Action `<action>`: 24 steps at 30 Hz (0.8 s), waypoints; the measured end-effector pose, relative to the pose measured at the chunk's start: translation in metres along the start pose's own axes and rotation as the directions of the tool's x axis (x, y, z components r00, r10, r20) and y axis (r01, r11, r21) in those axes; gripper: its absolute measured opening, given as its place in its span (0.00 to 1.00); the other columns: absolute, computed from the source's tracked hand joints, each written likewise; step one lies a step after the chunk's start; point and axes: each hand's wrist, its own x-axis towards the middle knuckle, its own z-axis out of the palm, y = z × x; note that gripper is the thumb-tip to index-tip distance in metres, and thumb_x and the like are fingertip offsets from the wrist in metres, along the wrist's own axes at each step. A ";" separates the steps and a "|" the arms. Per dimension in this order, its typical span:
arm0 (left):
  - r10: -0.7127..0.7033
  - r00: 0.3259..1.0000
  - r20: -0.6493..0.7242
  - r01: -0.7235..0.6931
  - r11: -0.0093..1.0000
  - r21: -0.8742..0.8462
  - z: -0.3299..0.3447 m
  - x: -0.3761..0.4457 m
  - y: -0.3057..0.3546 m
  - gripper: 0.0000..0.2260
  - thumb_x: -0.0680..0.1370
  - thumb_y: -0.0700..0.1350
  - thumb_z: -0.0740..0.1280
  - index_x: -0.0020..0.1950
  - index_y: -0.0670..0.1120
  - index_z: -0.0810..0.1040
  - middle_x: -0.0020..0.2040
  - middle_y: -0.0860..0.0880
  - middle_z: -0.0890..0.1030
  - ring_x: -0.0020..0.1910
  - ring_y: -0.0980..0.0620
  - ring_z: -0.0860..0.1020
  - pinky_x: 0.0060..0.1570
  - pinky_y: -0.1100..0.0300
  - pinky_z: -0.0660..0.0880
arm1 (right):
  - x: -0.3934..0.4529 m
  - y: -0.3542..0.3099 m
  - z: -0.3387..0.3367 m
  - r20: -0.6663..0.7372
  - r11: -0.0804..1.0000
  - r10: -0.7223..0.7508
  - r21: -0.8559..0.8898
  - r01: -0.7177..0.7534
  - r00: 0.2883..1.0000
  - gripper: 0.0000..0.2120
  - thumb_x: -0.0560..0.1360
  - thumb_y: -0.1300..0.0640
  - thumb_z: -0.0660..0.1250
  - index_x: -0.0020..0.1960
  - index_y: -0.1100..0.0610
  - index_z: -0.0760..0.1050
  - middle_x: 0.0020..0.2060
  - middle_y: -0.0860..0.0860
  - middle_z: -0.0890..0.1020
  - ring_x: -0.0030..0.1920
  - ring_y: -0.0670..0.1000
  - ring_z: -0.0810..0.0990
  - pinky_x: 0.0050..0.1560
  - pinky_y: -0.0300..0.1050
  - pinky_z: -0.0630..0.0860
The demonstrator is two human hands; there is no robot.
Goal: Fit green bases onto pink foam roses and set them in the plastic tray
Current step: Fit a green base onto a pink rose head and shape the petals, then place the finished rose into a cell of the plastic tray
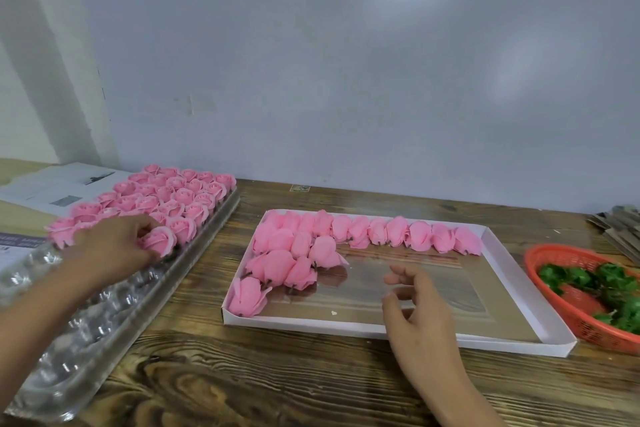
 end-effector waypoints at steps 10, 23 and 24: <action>0.088 0.995 0.054 -0.101 0.938 0.331 0.013 0.023 0.003 0.10 0.71 0.43 0.76 0.46 0.56 0.81 0.36 0.57 0.81 0.48 0.54 0.75 0.73 0.29 0.41 | 0.000 0.000 0.000 -0.004 1.000 -0.005 0.002 0.005 1.000 0.22 0.75 0.68 0.65 0.53 0.39 0.69 0.48 0.42 0.81 0.48 0.40 0.78 0.40 0.26 0.71; 0.142 0.987 0.076 -0.161 0.874 0.458 0.017 0.029 0.004 0.10 0.72 0.44 0.72 0.47 0.59 0.79 0.40 0.60 0.80 0.55 0.55 0.75 0.73 0.29 0.45 | 0.000 -0.001 0.000 -0.014 1.000 -0.006 -0.008 0.005 1.000 0.22 0.75 0.67 0.65 0.52 0.39 0.69 0.48 0.42 0.80 0.49 0.39 0.77 0.40 0.26 0.71; 0.135 0.988 0.076 -0.155 0.872 0.464 0.017 0.029 0.005 0.10 0.73 0.43 0.71 0.48 0.58 0.79 0.40 0.59 0.80 0.54 0.55 0.75 0.73 0.29 0.45 | 0.000 -0.001 0.000 -0.014 1.000 -0.004 -0.008 0.004 1.000 0.22 0.75 0.67 0.64 0.52 0.38 0.69 0.48 0.42 0.80 0.49 0.39 0.77 0.40 0.26 0.71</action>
